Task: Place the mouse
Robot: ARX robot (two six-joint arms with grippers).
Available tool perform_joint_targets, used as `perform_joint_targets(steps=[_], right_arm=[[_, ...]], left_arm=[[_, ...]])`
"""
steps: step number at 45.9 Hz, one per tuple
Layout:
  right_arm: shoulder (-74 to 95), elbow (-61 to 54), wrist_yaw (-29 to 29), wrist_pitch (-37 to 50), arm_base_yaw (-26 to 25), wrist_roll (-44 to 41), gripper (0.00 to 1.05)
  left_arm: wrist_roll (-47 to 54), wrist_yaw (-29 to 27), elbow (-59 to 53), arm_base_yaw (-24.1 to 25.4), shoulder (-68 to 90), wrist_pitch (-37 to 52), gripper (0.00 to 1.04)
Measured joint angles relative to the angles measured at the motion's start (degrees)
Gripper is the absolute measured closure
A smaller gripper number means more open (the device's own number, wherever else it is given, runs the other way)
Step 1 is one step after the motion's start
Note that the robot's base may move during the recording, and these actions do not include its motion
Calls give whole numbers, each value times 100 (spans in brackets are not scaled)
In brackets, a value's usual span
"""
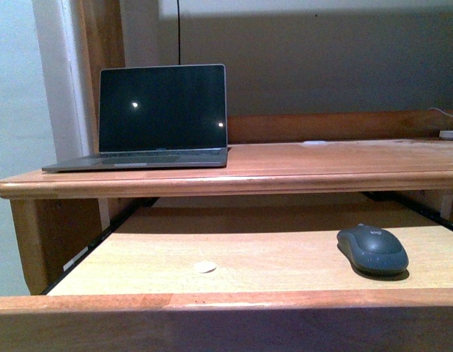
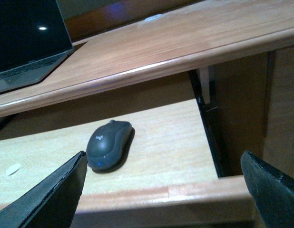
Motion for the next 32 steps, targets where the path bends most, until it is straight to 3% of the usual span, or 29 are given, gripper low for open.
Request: perform_joint_targets(steps=[15, 24, 32], right_arm=[[1325, 1154, 809, -313, 1517, -1237, 7], [1779, 1379, 1499, -551, 2155, -1928, 7], [2481, 1814, 1923, -940, 2267, -1871, 7]], left_arm=[[-2, 7, -243, 4, -229, 15, 102], [2, 7, -243, 4, -229, 15, 69], [2, 7, -243, 4, -229, 15, 41]])
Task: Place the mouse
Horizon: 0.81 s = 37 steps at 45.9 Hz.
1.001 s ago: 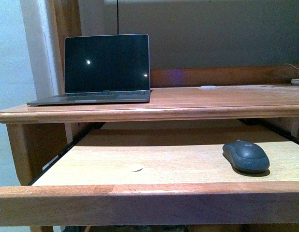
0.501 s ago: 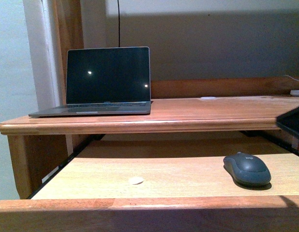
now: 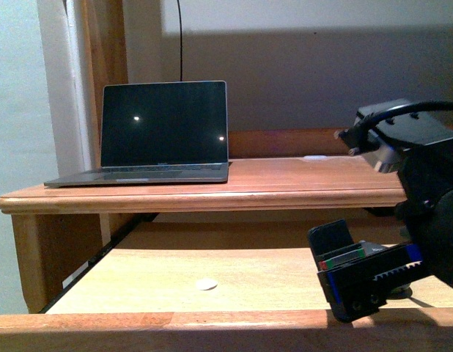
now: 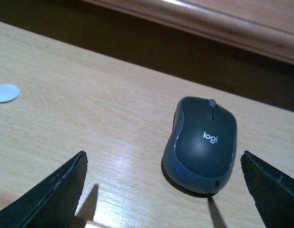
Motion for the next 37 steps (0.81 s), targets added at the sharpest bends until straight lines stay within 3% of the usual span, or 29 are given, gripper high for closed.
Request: perform_joint_targets(steps=[11, 31, 37], right_arm=[[715, 741, 383, -557, -48, 505, 7], [1604, 1504, 695, -1147, -164, 894, 7], [1720, 1585, 710, -1158, -190, 966, 25]], left_arm=[[7, 0, 0, 0, 0, 0, 6], [9, 0, 0, 0, 0, 0, 8], [7, 0, 0, 0, 0, 0, 8]])
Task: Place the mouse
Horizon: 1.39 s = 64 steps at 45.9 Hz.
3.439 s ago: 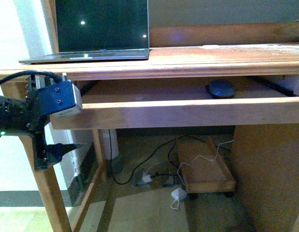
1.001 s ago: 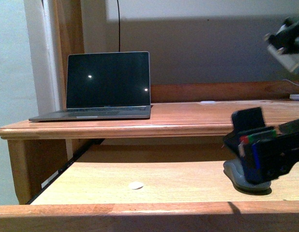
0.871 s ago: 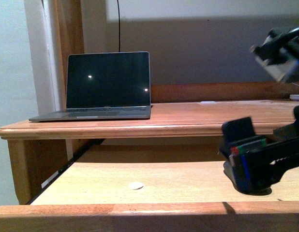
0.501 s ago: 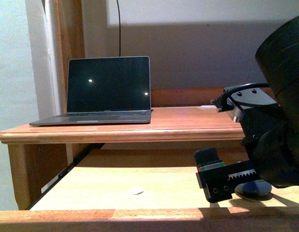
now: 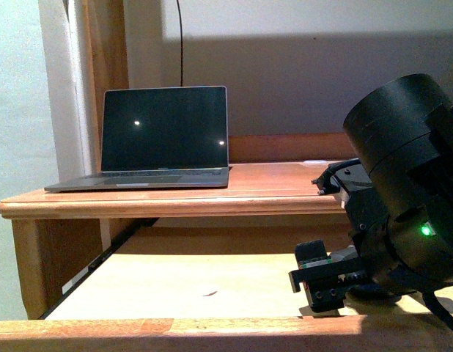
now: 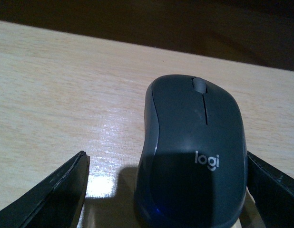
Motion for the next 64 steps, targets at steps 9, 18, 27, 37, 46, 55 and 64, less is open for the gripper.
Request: perform_joint_targets(steps=[9, 18, 27, 37, 46, 55, 64], right_arm=[[-11, 0, 33, 31, -85, 118, 48], [-597, 9, -192, -127, -214, 264, 48], [-791, 879, -240, -487, -234, 341, 48], [310, 2715, -131, -1252, -90, 621, 48], [1670, 4489, 177, -1963, 105, 734, 48], [2699, 5864, 514, -2354, 192, 758, 48], [3440, 6924, 737, -2820, 201, 752, 48]], left_arm=[[0, 0, 0, 0, 0, 0, 8], [0, 0, 0, 0, 0, 0, 8], [2, 0, 0, 0, 0, 0, 8], [0, 0, 0, 0, 0, 0, 8], [0, 0, 0, 0, 0, 0, 8], [0, 0, 0, 0, 0, 0, 8], [0, 0, 0, 0, 0, 0, 8]])
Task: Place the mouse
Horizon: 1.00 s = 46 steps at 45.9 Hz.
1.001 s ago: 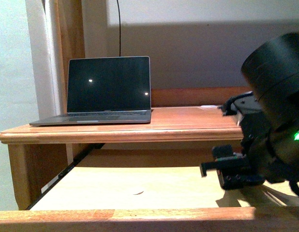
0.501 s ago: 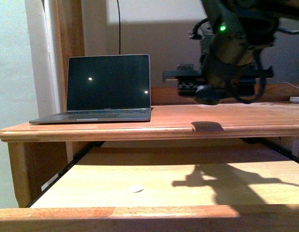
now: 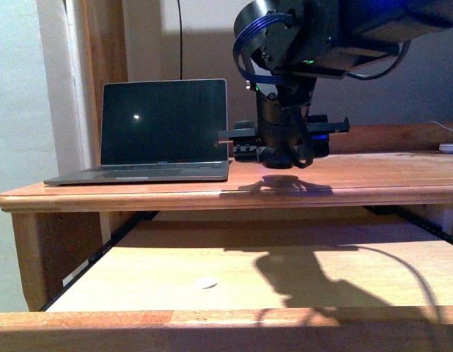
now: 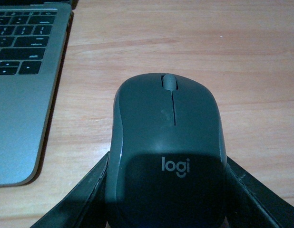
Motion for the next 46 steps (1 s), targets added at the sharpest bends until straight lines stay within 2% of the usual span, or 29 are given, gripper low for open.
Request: perform_joint_targets(steps=[14, 18, 23, 31, 38, 46], right_arm=[[1082, 1598, 42, -658, -7, 7, 48], [1054, 1508, -15, -413, -7, 68, 28], [407, 308, -254, 664, -52, 223, 6], [-1279, -2074, -481, 2553, -315, 195, 7], [-3084, -4363, -1241, 3773, -743, 179, 7], [-4728, -6926, -2306, 4588, -1335, 175, 7]], left_arm=[[0, 0, 0, 0, 0, 0, 8], [0, 0, 0, 0, 0, 0, 8], [0, 0, 0, 0, 0, 0, 8], [0, 0, 0, 0, 0, 0, 8], [0, 2, 0, 0, 0, 0, 8], [0, 0, 0, 0, 0, 0, 8]])
